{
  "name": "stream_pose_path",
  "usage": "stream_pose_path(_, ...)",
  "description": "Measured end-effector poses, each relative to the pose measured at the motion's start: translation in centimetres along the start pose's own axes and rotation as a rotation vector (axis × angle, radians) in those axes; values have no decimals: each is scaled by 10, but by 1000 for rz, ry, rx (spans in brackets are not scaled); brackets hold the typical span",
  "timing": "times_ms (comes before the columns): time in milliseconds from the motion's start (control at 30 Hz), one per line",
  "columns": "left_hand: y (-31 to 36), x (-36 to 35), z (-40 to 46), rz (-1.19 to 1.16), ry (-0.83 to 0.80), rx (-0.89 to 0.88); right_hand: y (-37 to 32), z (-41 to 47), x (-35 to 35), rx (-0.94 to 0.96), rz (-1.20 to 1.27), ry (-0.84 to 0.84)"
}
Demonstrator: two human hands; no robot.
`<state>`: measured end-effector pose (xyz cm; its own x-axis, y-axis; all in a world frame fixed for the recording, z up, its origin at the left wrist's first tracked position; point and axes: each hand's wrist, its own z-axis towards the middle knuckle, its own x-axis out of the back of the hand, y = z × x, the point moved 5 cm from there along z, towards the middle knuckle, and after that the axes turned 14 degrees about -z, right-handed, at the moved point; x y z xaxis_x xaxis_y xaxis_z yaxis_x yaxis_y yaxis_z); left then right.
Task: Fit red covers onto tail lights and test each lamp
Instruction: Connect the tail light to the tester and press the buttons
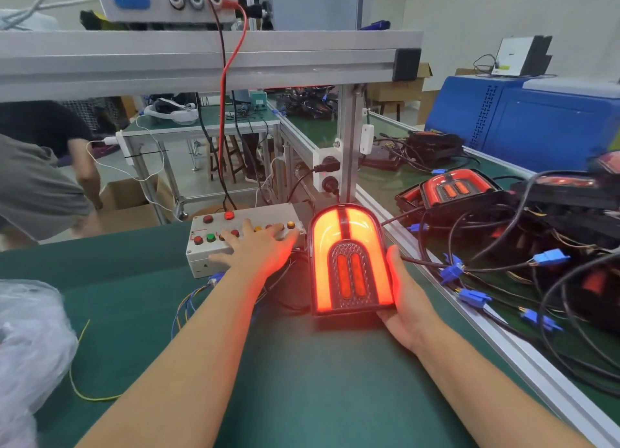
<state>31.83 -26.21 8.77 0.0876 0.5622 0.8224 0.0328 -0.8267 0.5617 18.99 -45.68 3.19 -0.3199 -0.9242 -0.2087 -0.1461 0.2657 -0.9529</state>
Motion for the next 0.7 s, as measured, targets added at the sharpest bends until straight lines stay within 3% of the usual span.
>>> stream_pose_path(333,-2,-1,-2,45,30,-10,1,-5,0,-24,29,23)
stream_pose_path(700,5,3,0,240,69,-183,-2,-7,-2,-25,-43,14)
